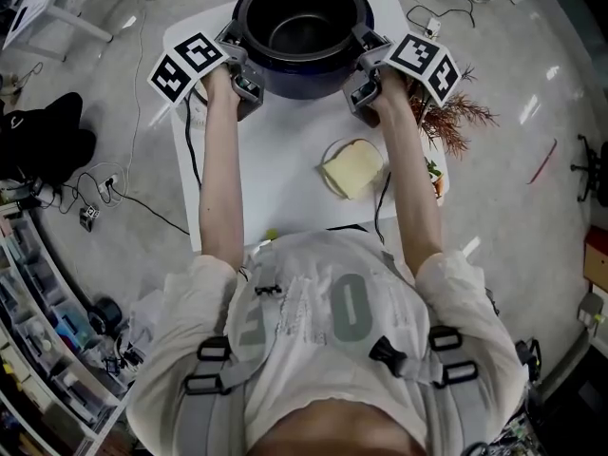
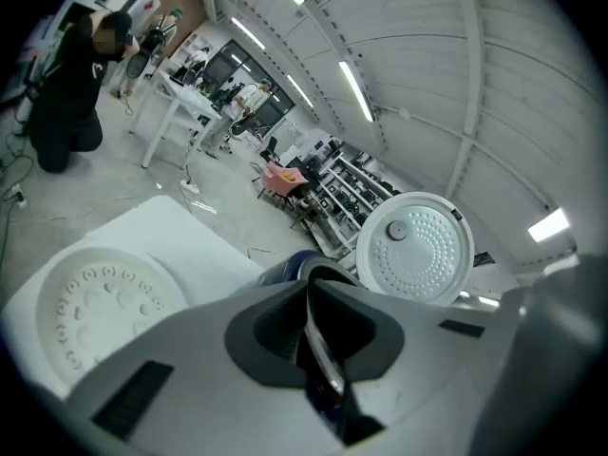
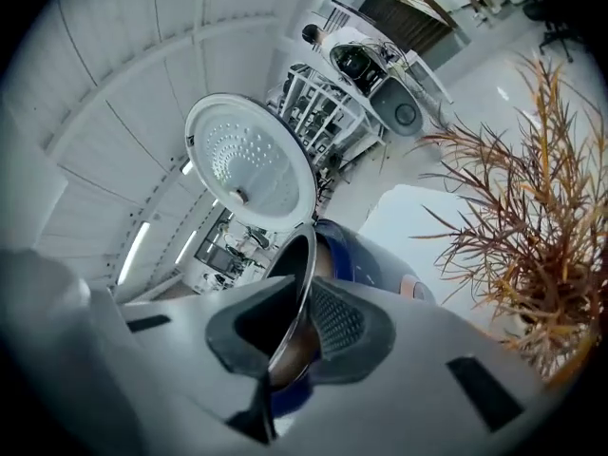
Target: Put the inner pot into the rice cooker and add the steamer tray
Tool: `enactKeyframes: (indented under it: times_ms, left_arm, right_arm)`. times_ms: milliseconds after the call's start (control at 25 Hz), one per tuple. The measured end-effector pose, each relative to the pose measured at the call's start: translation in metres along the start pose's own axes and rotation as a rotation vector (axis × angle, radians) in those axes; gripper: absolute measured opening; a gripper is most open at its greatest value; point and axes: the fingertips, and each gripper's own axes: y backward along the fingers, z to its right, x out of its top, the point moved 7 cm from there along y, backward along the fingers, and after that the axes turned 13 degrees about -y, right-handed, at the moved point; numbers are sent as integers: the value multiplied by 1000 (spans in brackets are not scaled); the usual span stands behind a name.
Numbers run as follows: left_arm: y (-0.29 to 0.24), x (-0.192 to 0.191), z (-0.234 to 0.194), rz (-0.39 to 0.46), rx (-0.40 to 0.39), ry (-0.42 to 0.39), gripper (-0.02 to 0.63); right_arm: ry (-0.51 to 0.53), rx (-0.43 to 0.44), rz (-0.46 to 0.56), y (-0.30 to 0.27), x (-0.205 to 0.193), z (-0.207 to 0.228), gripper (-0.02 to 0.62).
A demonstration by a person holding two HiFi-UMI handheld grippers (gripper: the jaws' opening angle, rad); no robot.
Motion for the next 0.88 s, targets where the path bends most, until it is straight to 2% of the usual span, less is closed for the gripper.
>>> enactKeyframes:
  times_ms: [240,360,520,720,880]
  left_arm:
    - [5,3,2,22,-7,6,34]
    - [7,5,3,31,-15,8,34]
    - [10,5,5,41,-24,8,34]
    - [15,11,8,56,-20,2,37]
    - [26,22,17,95,-57,-5,120]
  right_arm:
    - [33,-56,67,3,-3,-1,61]
    - [36,-60,91,5,0,0,126]
    - [35,-48,102,6,0,-1,165]
    - [91,8,120,11,-1,-16,207]
    - [158,84,163,23,7,-43,222]
